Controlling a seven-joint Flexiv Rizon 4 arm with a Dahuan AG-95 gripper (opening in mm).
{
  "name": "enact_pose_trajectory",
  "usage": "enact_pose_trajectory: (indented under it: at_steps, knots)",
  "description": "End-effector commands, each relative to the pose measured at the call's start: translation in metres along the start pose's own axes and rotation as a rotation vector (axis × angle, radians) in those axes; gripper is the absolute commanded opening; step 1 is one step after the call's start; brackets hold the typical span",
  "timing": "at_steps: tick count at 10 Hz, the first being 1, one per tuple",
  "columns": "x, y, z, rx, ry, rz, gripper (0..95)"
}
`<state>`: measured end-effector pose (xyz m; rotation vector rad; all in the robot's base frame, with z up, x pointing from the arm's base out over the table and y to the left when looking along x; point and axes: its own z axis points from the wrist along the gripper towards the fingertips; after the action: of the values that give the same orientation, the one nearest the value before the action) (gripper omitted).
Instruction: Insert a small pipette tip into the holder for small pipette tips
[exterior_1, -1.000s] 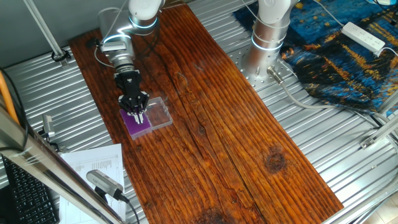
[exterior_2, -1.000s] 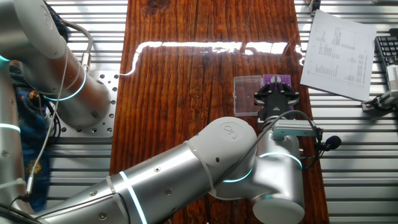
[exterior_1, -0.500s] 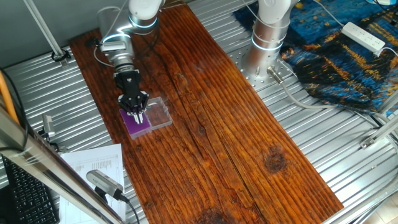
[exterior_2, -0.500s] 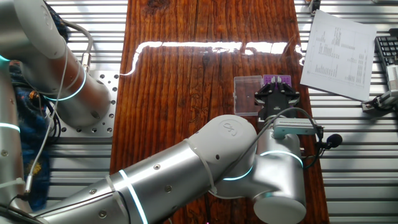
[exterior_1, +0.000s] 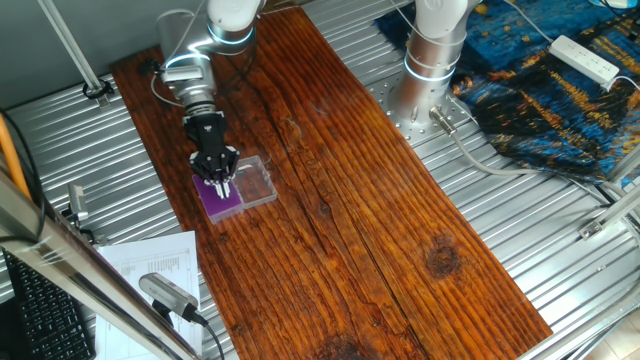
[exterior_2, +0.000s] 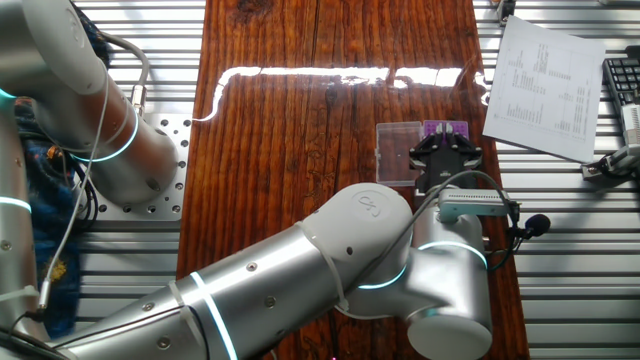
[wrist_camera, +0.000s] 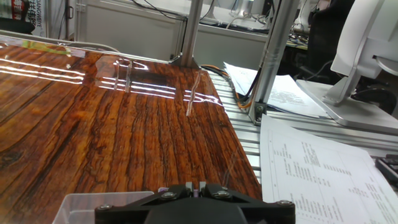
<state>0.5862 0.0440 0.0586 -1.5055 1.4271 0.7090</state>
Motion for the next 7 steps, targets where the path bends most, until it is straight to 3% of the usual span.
enact_pose_trajectory:
  at_steps: [1,7]
  knots:
    - [0.0,-0.0003,-0.0004,0.0,0.002,-0.002,19.0]
    - [-0.001,-0.0007,-0.0012,-0.004,0.021,0.005,19.0]
